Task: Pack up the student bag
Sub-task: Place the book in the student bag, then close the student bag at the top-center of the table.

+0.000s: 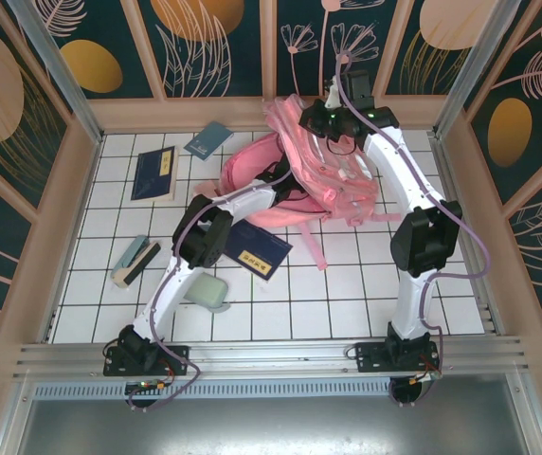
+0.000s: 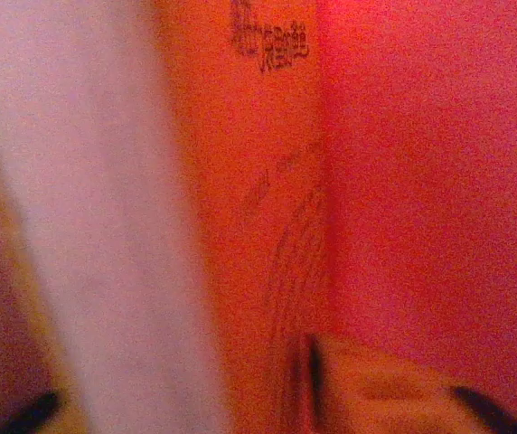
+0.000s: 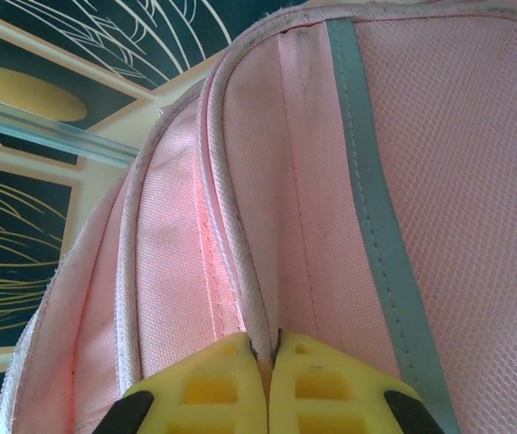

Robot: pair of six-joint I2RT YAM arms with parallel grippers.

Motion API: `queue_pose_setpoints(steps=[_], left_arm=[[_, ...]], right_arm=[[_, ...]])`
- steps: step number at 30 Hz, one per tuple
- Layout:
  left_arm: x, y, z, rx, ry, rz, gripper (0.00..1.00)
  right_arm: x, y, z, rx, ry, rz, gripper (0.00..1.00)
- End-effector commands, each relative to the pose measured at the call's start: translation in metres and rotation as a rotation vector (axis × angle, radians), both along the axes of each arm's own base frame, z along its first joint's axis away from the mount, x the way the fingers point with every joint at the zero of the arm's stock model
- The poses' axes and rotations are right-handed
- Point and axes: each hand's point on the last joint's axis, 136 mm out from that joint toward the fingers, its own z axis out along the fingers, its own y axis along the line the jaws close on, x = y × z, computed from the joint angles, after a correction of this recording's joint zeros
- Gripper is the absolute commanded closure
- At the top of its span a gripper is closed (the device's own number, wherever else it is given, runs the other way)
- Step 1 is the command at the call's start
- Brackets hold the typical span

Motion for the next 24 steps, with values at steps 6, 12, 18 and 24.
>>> queue_pose_setpoints(steps=[6,12,18,24], left_arm=[[-0.005,0.020,0.073,0.096,-0.168,0.021,0.30],[-0.020,0.049,0.100,0.124,-0.204,0.038,0.16],[-0.044,0.090,0.115,0.204,-0.212,0.067,0.15],[-0.072,0.153,0.116,0.280,-0.194,0.129,0.16]], right_arm=[[0.006,-0.024,0.037,0.050,-0.147,0.001,1.00],[0.011,-0.059,0.015,0.012,-0.141,-0.041,1.00],[0.017,-0.076,-0.018,-0.074,-0.118,-0.045,1.00],[0.030,-0.078,-0.049,-0.134,-0.089,-0.032,1.00]])
